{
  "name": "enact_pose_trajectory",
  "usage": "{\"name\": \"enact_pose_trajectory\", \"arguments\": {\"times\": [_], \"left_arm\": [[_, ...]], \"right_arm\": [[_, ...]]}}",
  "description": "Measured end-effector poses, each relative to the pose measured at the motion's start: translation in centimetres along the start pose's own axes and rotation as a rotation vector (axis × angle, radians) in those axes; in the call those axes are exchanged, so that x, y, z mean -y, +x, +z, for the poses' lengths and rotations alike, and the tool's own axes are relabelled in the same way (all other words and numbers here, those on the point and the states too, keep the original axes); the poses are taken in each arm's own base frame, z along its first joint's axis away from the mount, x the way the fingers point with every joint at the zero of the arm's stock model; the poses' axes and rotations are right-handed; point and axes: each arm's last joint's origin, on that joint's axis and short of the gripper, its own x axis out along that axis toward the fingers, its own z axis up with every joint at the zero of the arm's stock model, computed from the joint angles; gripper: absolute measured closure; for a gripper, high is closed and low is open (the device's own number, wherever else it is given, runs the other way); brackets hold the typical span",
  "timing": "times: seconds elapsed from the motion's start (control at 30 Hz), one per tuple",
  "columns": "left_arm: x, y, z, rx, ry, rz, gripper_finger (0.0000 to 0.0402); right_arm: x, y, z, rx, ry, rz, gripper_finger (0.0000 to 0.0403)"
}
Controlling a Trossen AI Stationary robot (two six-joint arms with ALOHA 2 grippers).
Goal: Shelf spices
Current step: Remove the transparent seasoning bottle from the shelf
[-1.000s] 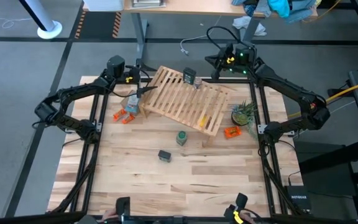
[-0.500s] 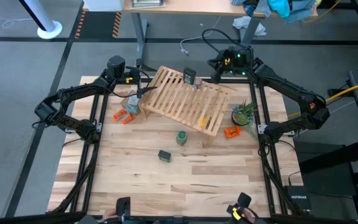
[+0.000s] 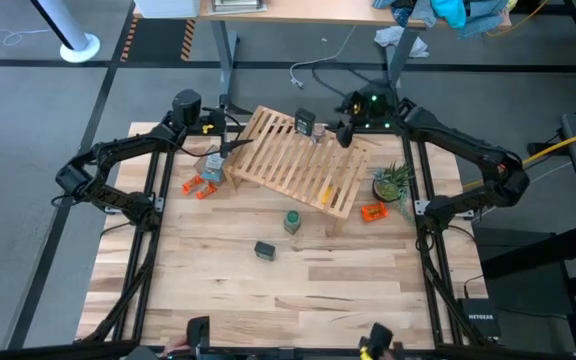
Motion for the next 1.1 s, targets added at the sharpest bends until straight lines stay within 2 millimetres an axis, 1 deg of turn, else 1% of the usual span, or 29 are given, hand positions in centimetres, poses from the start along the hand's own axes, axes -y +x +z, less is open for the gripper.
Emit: {"name": "enact_pose_trajectory", "arguments": {"times": [0.17, 0.37, 0.53, 0.73, 0.9, 1.1], "left_arm": [[0.0, 0.0, 0.0, -0.002, -0.003, -0.001, 0.0023], [0.0, 0.0, 0.0, -0.004, -0.006, -0.003, 0.0023], [0.2, 0.0, -0.2, -0.020, -0.017, -0.014, 0.0023], [0.2, 0.0, -0.3, -0.026, -0.020, -0.018, 0.0023], [0.2, 0.0, -0.3, -0.030, -0.022, -0.021, 0.0023], [0.3, 0.0, -0.4, -0.034, -0.014, -0.024, 0.0023]], "right_arm": [[-2.5, 0.9, -0.2, -0.054, -0.038, 0.065, 0.0122], [-4.2, 1.2, -0.2, -0.075, -0.076, 0.017, 0.0122], [-4.3, 1.6, -0.2, -0.081, -0.072, -0.019, 0.0122], [-4.2, 3.9, -1.2, -0.144, -0.058, -0.029, 0.0122], [-4.2, 5.7, -2.0, -0.181, -0.081, -0.027, 0.0123], [-4.2, 6.1, -2.1, -0.187, -0.083, -0.025, 0.0126]]}}
